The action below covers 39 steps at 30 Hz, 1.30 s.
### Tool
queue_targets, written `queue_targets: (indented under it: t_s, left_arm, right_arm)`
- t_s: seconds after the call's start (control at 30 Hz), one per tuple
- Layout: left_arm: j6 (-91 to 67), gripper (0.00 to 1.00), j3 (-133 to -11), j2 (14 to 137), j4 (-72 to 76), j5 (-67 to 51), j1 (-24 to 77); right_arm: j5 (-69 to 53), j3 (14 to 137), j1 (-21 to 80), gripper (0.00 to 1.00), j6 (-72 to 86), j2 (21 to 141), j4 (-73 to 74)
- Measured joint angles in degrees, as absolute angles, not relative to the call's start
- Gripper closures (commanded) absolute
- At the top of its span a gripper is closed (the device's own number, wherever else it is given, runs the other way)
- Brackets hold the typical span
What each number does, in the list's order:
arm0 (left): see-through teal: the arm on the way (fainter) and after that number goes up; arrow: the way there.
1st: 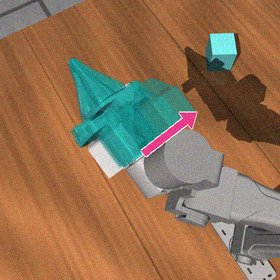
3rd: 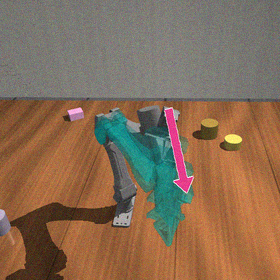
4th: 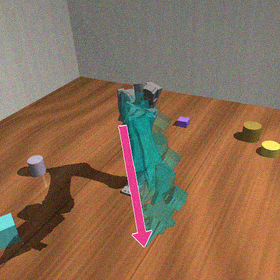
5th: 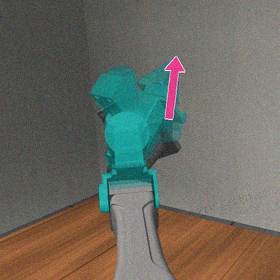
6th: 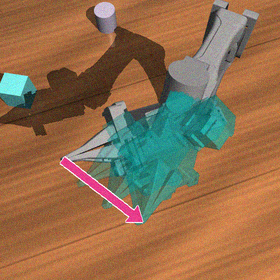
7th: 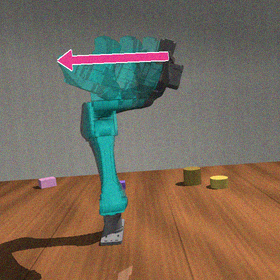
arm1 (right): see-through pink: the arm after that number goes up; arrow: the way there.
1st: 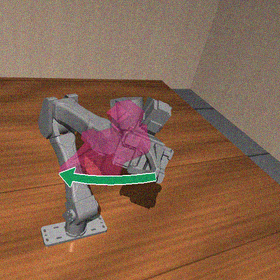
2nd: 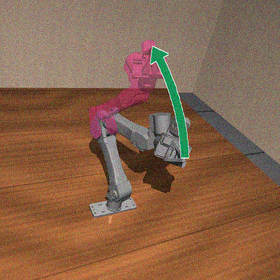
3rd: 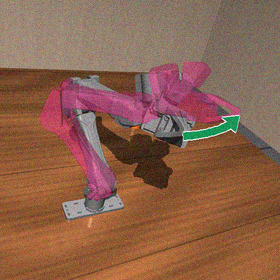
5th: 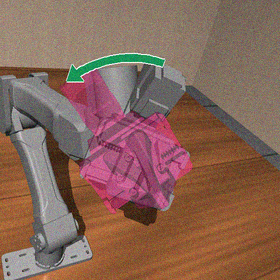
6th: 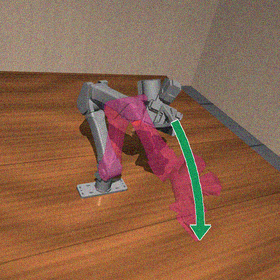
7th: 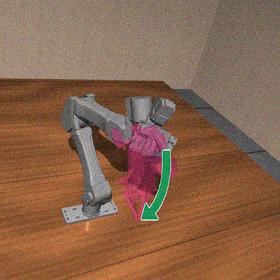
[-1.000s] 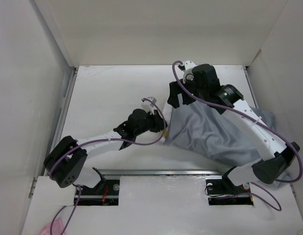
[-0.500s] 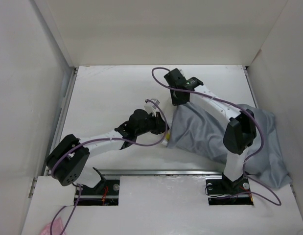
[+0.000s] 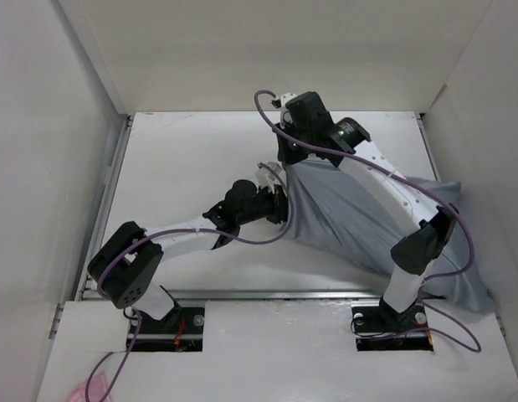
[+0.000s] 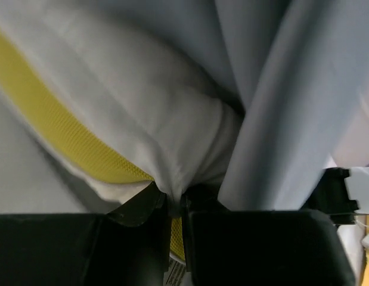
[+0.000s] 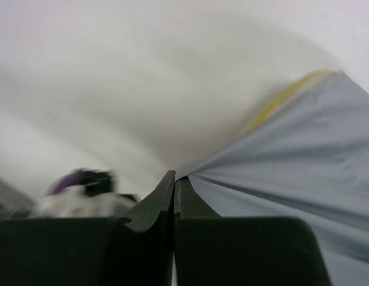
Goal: Put the pillow into the pillowcase
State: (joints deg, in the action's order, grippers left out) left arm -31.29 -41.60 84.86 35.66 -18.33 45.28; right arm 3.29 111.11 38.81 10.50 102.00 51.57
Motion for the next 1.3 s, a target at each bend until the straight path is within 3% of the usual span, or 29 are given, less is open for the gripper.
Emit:
queue_targets:
  t_s: [0.13,0.33,0.43,0.57,0.7,0.8,0.9,1.0,1.03,1.07,1.1,1.13,1.23,1.3]
  left_arm:
    - [-30.89,0.97,-46.15,87.70,40.25,-23.16,45.23]
    - [-34.02,0.80,-52.82,94.63,52.16,-30.92,44.82]
    - [-36.99,0.59,-53.54,97.80,55.61,-33.89,43.44]
    - [-39.44,0.17,-48.60,97.23,54.57,-35.03,39.57]
    - [-37.10,0.01,-43.00,88.68,38.33,-27.31,37.54]
    - [-36.38,0.01,-39.24,79.90,26.59,-19.75,37.54]
    - [-36.53,0.02,-34.87,69.93,18.06,-12.93,37.91]
    - [-38.46,0.16,-31.03,59.35,11.42,-5.37,38.15]
    - [-39.75,0.21,-30.15,56.36,9.41,-2.92,38.11]
    - [-41.41,0.24,-29.39,53.49,6.92,-0.45,37.87]
    - [-43.16,0.24,-28.80,50.89,4.16,2.24,37.39]
    - [-44.58,0.24,-28.47,49.21,1.83,4.67,36.91]
    - [-48.12,0.25,-28.05,47.62,-2.83,10.15,34.76]
    - [-49.98,0.38,-27.86,48.77,-4.08,12.53,32.51]
  right_arm:
    - [-5.43,123.39,39.77,1.00,7.03,103.63,55.99]
    - [-12.29,138.50,39.86,1.00,4.19,107.42,60.05]
    - [-13.26,138.39,39.88,1.00,4.05,108.40,59.88]
    - [-12.82,133.99,40.86,1.00,5.17,110.28,57.52]
    - [-12.38,130.26,42.50,0.94,6.98,112.12,54.89]
    - [-13.74,128.66,43.24,0.78,8.51,112.53,52.66]
    - [-15.33,126.63,44.21,0.73,8.86,112.42,49.84]
    - [-15.14,122.50,44.16,0.67,8.51,112.42,48.23]
    - [-15.00,121.05,44.12,0.58,8.16,112.55,48.64]
    - [-14.59,119.94,44.05,0.56,7.68,112.92,49.19]
    - [-14.13,119.15,44.01,0.53,7.14,113.40,49.71]
    - [-13.72,118.41,44.01,0.43,6.50,114.06,50.35]
    - [-12.58,117.16,44.14,0.37,5.52,114.85,51.13]
    - [-11.22,117.12,44.29,0.33,4.99,114.89,51.40]
